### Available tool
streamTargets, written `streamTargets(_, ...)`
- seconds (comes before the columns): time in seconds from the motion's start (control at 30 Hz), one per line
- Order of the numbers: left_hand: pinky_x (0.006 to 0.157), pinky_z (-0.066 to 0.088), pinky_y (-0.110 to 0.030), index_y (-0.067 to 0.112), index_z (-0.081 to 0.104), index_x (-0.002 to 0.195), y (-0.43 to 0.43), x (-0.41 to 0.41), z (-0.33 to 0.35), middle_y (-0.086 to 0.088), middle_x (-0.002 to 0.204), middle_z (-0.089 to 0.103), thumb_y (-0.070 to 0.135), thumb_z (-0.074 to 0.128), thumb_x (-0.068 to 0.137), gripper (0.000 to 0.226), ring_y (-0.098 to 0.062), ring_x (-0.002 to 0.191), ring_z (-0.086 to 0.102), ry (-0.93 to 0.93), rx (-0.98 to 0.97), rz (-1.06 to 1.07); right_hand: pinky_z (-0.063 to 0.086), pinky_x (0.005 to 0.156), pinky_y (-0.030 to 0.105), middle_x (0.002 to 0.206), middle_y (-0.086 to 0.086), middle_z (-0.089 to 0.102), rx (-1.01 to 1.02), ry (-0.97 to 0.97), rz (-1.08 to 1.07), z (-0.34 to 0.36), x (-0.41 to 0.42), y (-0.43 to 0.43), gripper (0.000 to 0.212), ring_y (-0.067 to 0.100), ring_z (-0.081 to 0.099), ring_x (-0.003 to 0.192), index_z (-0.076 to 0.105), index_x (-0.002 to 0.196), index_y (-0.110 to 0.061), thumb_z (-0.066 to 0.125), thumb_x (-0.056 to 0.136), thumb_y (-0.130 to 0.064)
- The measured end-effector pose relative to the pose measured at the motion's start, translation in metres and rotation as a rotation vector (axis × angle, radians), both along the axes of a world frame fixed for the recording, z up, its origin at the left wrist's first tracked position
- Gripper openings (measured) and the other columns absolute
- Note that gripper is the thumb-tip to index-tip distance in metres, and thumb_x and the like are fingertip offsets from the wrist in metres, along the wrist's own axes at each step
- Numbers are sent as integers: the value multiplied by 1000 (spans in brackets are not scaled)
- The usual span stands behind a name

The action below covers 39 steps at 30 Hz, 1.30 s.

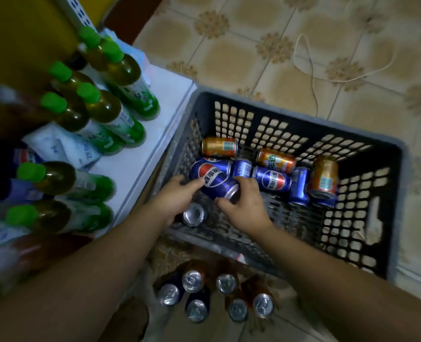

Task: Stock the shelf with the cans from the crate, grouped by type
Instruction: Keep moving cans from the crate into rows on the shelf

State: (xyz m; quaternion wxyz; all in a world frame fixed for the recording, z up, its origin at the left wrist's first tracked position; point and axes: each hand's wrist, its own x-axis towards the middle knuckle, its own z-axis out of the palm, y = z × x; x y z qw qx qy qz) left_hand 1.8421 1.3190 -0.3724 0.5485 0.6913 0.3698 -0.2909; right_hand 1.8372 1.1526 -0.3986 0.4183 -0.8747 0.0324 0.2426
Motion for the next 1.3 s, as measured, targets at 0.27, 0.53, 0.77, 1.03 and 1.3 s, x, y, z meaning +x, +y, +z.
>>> streamTargets(0.27,55,54,-32,33,40,120,3,-38,175,-11,121,59,5,67,83,54,-23,92,65,-509,-141,246,38,91,15,114,-7,37,219,-391,2,165,-48,23,71,4,42,105,45,129,-11,84,70,-22)
streamTargets(0.53,73,52,-16,34,42,111,71,-146,354,10,107,55,-3,78,70,66,-2,88,61,-950,229,203,26,92,5,131,-1,37,325,-643,411,313,-105,104,95,0,35,116,26,148,-13,82,74,-32)
streamTargets(0.77,78,50,-23,39,44,108,167,-263,463,10,108,55,-1,80,67,68,-4,90,60,-1104,538,381,32,110,32,151,3,28,243,-802,813,415,-154,214,94,17,28,138,13,153,-19,71,82,-39)
streamTargets(1.03,90,47,-33,38,38,118,248,-376,493,3,121,51,3,80,71,72,-16,105,55,-987,759,495,22,115,45,151,6,34,-146,-852,991,451,-190,317,69,27,29,139,34,147,-22,39,92,-63)
streamTargets(1.3,76,43,-17,33,38,121,279,-451,483,14,108,50,3,79,71,71,0,91,53,-933,837,634,13,111,62,154,10,24,-407,-791,1201,449,-255,368,87,36,18,141,29,147,-23,18,82,-80)
